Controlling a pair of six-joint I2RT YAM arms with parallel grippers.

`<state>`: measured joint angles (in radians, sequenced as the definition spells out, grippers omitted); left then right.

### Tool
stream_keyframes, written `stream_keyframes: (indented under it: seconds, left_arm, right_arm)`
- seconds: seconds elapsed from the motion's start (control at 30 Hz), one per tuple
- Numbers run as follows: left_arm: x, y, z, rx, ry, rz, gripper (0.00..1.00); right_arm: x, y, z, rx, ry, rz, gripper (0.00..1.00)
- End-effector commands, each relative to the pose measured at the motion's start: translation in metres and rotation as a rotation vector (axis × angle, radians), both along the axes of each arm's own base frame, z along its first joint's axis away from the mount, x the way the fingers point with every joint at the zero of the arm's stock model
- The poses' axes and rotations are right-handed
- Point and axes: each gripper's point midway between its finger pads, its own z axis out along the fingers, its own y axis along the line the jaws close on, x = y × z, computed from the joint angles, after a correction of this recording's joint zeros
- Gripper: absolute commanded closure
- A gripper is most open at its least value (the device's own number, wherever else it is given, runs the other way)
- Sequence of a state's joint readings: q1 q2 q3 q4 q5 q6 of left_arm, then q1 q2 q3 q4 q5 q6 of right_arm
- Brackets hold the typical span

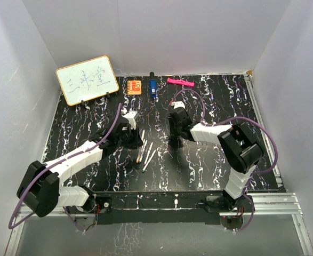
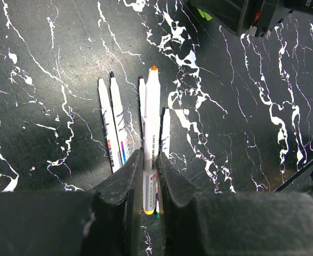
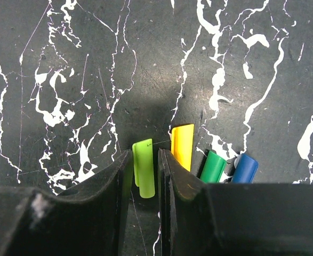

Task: Insert the pens into the pen caps

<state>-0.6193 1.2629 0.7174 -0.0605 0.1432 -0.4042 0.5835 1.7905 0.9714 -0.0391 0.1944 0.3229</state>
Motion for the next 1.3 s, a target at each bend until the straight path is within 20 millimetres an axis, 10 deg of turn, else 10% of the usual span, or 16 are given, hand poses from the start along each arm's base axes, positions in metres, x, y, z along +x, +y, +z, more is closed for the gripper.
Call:
stream_keyframes:
  seconds: [0.0, 0.63, 1.03, 1.27]
  left_arm:
    - [0.002, -0.005, 0.010, -0.015, -0.022, -0.018, 1.00]
    - [0.002, 0.002, 0.006, 0.017, -0.024, 0.004, 1.00]
    - [-0.001, -0.012, 0.013, -0.051, -0.063, -0.048, 1.00]
    - [-0.011, -0.049, 0.021, -0.144, -0.130, -0.145, 1.00]
  right_arm:
    - [0.001, -0.002, -0.002, -0.012, 0.004, -0.035, 0.76]
    - [-0.002, 0.012, 0.007, -0.012, 0.013, -0.016, 1.00]
    - [0.040, 0.036, 0.142, 0.153, -0.364, 0.064, 1.00]
    - [0.010, 0.032, 0.200, 0.413, -0.570, 0.115, 1.00]
